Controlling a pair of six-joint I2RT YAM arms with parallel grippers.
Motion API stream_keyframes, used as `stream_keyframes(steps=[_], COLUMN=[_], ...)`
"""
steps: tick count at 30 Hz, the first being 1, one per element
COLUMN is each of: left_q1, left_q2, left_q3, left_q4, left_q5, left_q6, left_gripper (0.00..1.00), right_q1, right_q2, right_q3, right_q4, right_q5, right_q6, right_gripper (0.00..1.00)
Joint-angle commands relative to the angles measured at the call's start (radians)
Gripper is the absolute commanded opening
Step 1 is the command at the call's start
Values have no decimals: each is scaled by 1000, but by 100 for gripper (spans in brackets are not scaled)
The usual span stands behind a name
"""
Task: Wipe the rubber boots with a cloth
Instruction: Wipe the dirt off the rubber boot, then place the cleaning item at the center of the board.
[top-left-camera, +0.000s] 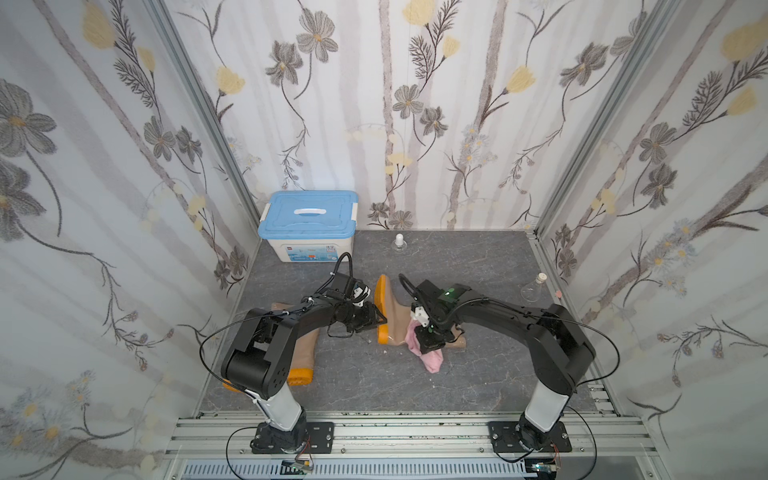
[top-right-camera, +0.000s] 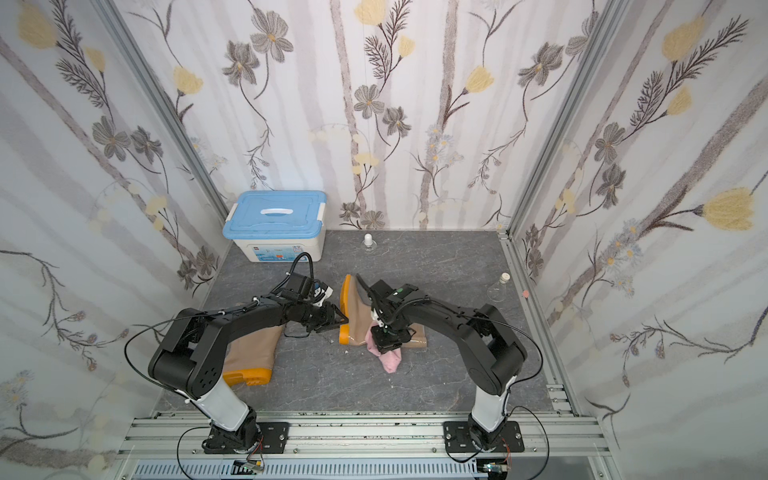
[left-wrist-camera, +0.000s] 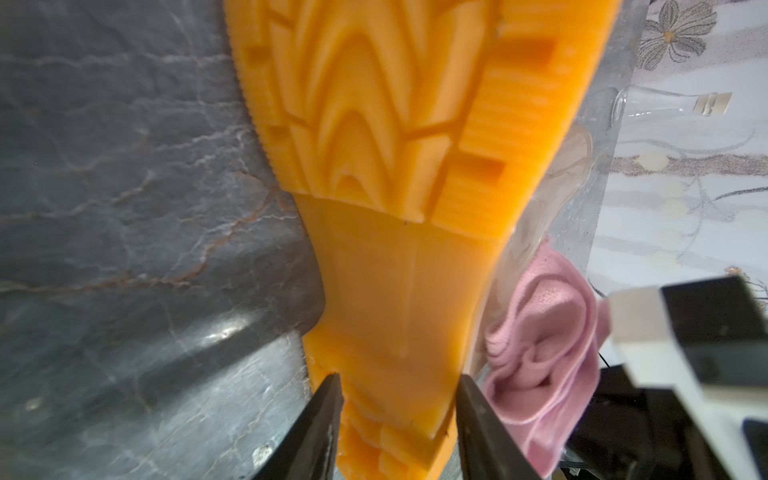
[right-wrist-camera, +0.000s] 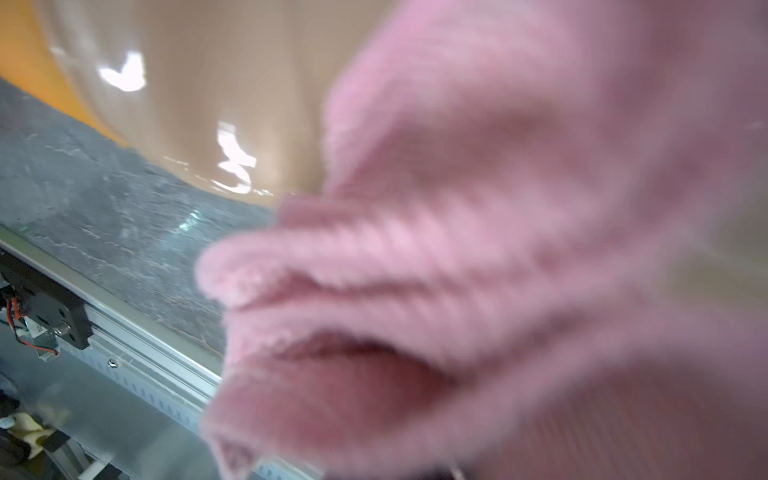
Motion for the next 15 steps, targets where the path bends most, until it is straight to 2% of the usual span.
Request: stream_keyframes(steps=[1, 4, 6, 12, 13, 14, 15], left_q1=[8, 7, 6, -5, -8, -10, -11], left_q2=[0, -23, -45, -139, -157, -177, -193], left_q3=[-7, -5, -1, 25, 28, 30, 30], left_q4=[-112, -115, -125, -215, -230, -243, -254], left_q5=[-278, -293, -313, -411, -426, -440, -446], left_q6=[7, 4, 5, 17, 19, 19, 22], left_gripper=[46, 47, 48, 53, 55, 56, 57], right_q1=[-134, -284, -352, -420, -424, -432, -436], right_q2=[-102, -106, -32, 245, 278, 304, 323], right_q3=[-13, 44, 120, 356, 385, 408, 426], right_q4=[-123, -118, -102, -77, -80, -89, -99], right_q5=[80, 158, 203, 410, 454, 493, 509], right_q6=[-18, -46, -49, -15, -14, -17, -24], right_gripper=[0, 0, 0, 0, 12, 39, 54])
